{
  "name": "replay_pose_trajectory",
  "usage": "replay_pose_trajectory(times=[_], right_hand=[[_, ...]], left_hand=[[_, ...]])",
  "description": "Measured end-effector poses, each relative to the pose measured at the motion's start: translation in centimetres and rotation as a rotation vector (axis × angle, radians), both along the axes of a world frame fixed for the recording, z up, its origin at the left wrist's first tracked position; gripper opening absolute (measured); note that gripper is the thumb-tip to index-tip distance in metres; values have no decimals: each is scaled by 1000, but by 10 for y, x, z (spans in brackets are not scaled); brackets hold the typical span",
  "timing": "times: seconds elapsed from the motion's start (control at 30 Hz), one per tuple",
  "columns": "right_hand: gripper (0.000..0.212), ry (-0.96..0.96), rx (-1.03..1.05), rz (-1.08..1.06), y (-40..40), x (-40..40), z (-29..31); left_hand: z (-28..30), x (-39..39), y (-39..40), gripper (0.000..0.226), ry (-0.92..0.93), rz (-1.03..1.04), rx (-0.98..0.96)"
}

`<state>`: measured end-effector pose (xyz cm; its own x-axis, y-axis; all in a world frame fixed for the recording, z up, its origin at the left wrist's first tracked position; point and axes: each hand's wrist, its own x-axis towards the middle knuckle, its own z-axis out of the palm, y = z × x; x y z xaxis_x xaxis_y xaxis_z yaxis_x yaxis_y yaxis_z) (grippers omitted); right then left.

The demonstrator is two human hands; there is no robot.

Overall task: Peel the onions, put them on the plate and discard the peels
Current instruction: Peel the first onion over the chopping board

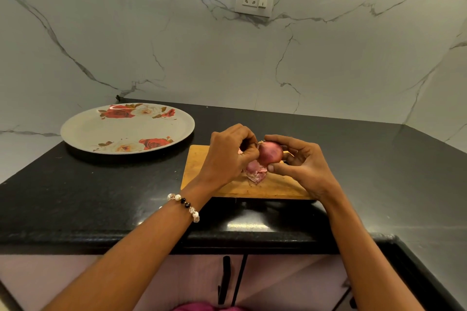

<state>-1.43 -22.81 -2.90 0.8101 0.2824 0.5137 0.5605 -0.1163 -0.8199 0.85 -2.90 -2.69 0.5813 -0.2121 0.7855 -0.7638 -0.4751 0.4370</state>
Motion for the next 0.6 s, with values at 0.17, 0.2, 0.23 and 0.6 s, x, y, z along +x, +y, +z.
replay_pose_trajectory(times=[0.17, 0.2, 0.23, 0.6], right_hand=[[43, 82, 127, -2, 1, 1, 1], [41, 102, 145, -1, 2, 1, 1], [40, 118, 162, 1, 3, 1, 1], [34, 214, 277, -15, 5, 4, 2]], left_hand=[[0, 1, 0, 23, -12, 22, -6], [0, 0, 0, 24, -12, 22, -3], [-1, 0, 0, 24, -14, 22, 2], [-2, -3, -2, 19, -79, 111, 84]])
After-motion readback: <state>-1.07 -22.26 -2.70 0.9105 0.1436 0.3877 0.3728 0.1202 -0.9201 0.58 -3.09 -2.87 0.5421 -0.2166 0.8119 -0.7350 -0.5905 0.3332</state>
